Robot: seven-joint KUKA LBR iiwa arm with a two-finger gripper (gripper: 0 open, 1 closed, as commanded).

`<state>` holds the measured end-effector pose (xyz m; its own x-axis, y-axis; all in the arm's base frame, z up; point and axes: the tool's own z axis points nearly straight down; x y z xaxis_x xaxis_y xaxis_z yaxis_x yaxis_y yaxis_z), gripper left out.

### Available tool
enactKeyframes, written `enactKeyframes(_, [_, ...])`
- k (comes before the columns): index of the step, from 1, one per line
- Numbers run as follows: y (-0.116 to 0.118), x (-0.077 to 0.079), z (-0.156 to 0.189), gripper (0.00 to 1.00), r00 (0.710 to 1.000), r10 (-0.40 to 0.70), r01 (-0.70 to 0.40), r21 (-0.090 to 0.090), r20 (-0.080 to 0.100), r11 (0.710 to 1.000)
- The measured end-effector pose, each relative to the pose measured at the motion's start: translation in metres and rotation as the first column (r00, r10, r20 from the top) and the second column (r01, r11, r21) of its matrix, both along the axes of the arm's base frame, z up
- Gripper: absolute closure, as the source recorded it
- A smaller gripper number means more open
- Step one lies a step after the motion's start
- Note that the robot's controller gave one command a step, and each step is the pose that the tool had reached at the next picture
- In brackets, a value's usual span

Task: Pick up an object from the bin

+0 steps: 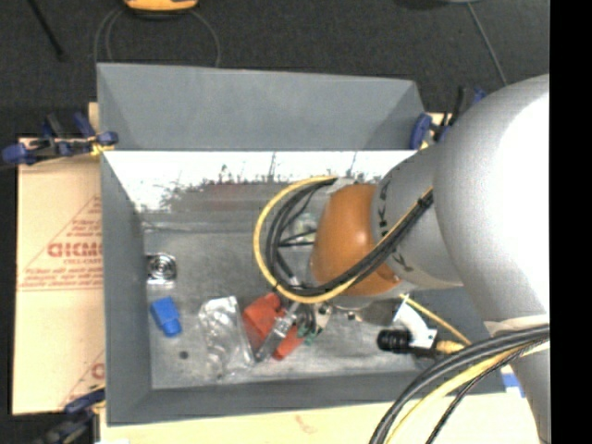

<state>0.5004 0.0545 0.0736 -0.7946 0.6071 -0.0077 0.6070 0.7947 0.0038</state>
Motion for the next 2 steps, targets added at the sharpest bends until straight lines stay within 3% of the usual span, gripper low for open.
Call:
enactKeyframes(1, [-0.0011,0.0017,0.0018,0.0,1.0,0.0,0.0,0.001,-0.003,1.0])
enactKeyframes(2, [-0.0022,0.0042,0.0034,1.0,1.0,-0.002,0.002,0.0,0.005,1.0])
